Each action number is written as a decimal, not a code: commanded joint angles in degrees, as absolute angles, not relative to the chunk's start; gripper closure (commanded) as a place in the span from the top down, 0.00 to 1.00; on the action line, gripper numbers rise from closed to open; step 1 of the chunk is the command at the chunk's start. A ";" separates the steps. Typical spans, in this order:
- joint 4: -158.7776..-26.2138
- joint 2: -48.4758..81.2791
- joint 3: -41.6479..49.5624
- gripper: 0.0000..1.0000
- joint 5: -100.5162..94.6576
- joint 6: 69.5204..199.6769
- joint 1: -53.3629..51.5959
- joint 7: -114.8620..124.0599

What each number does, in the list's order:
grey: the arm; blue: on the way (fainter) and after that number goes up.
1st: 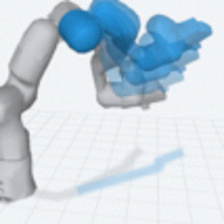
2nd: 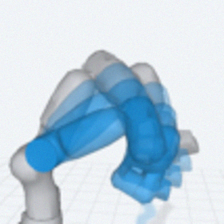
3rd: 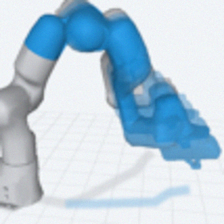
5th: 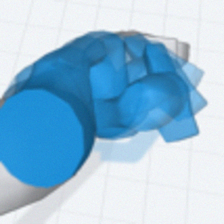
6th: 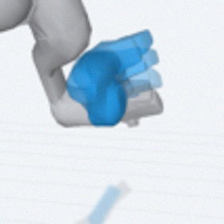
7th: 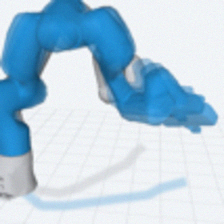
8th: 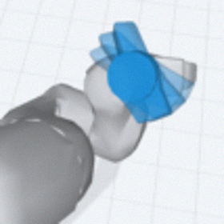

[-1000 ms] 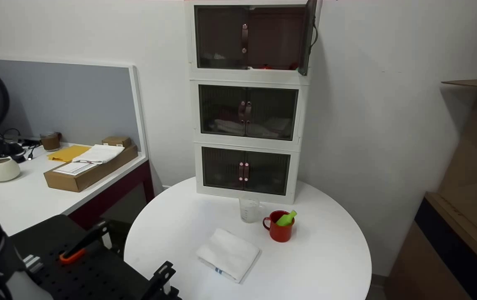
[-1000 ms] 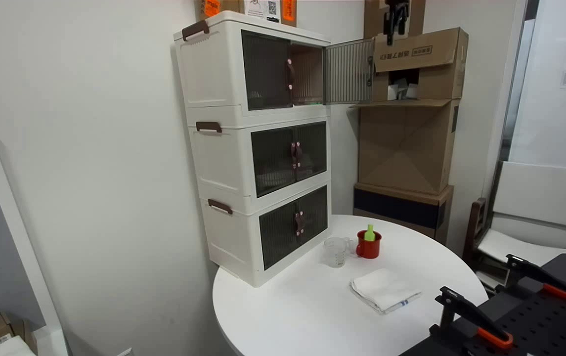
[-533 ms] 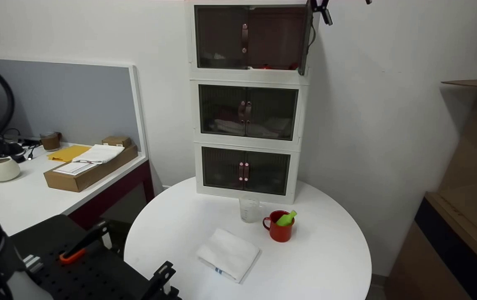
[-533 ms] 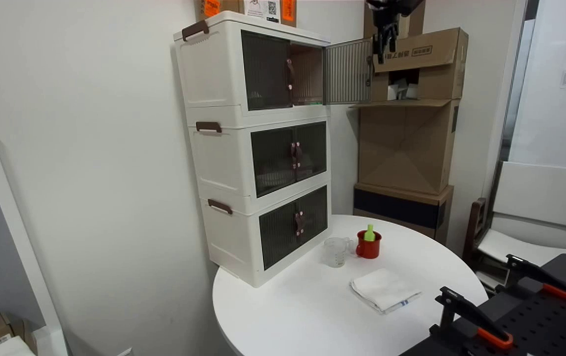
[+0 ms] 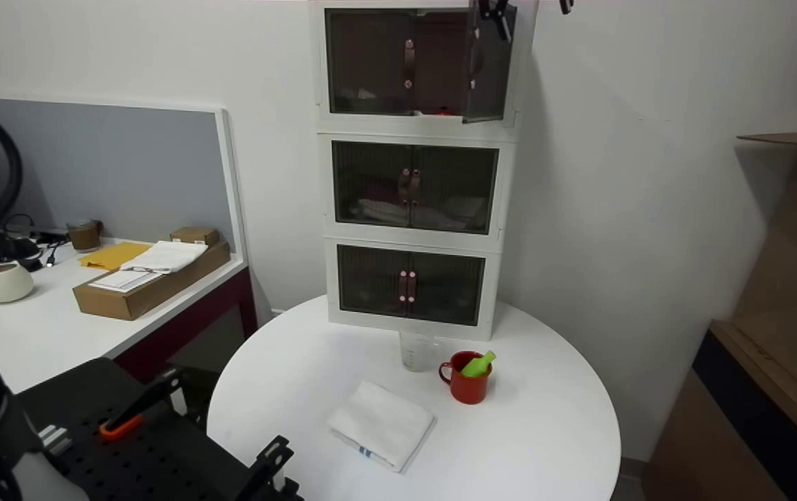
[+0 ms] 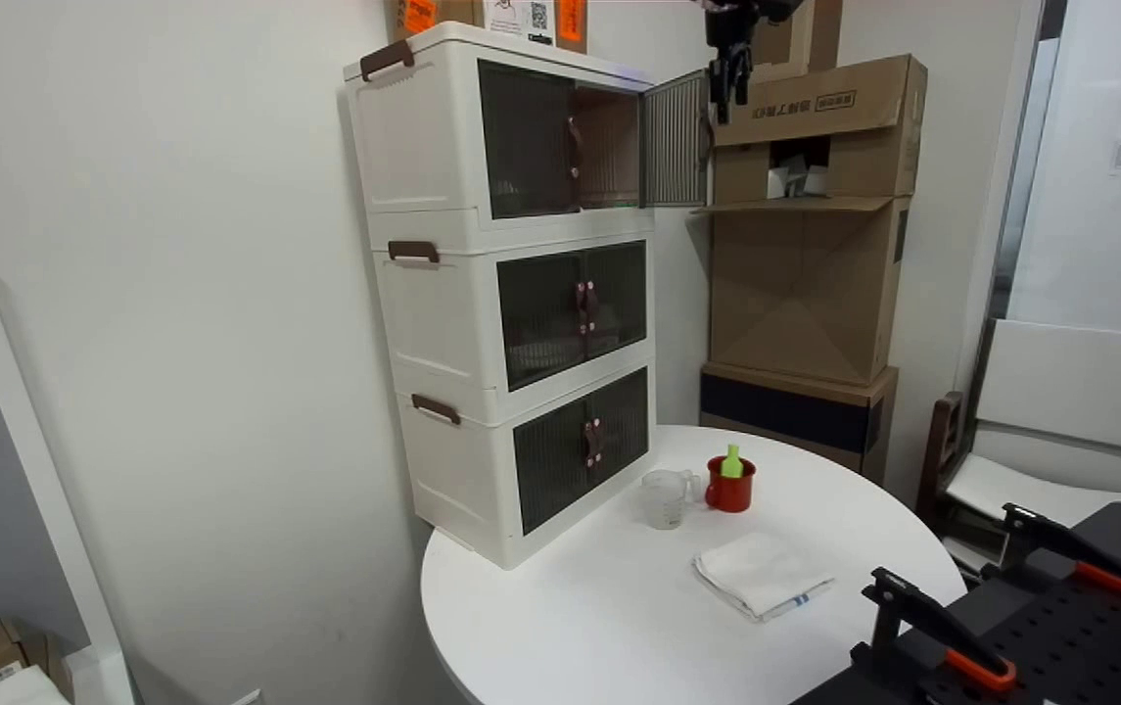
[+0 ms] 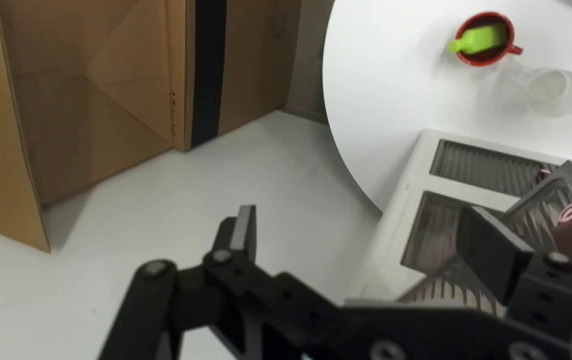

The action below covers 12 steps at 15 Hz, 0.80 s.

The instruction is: Close the doors to the top compartment

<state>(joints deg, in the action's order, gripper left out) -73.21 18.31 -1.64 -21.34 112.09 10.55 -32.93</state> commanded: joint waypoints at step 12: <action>-68.77 22.63 -6.67 1.00 -7.28 116.11 5.71 -3.15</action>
